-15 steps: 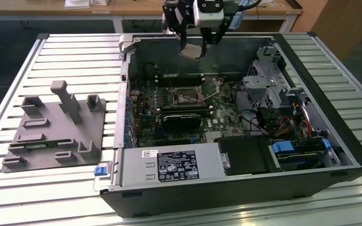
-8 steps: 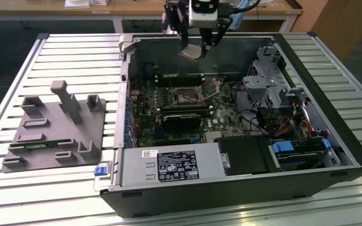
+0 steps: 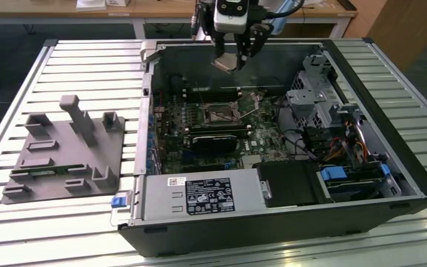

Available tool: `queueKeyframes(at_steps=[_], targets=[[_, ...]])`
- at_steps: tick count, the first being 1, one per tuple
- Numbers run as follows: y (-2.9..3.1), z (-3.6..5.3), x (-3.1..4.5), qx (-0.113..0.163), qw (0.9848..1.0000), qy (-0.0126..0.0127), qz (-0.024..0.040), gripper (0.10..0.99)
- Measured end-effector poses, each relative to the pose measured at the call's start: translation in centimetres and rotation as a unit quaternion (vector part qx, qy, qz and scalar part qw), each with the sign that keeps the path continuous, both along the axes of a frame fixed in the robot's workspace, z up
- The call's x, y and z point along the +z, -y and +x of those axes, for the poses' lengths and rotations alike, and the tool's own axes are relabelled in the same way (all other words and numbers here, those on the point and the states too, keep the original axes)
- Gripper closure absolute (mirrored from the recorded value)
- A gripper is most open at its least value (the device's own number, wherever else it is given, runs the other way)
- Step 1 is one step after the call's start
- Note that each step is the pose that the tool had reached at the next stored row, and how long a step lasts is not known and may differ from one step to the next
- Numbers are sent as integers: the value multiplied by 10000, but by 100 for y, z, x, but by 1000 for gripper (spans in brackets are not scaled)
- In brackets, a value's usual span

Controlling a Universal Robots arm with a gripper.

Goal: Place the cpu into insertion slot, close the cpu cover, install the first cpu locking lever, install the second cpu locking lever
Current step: 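Place the cpu into insertion slot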

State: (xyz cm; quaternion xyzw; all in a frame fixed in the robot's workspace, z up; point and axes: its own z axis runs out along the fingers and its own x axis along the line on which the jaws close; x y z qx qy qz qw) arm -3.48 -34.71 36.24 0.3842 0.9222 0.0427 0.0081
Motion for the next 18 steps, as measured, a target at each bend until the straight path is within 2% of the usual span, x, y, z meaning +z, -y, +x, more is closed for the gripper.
queueKeyframes(at_steps=[5,10,14,18], targets=[[0,0,-8,-442,9990,0,0,545],[0,0,-15,-849,9964,0,-1,545],[0,0,-21,-1179,9930,0,-1,545],[0,0,-27,-1526,9883,0,-1,545]])
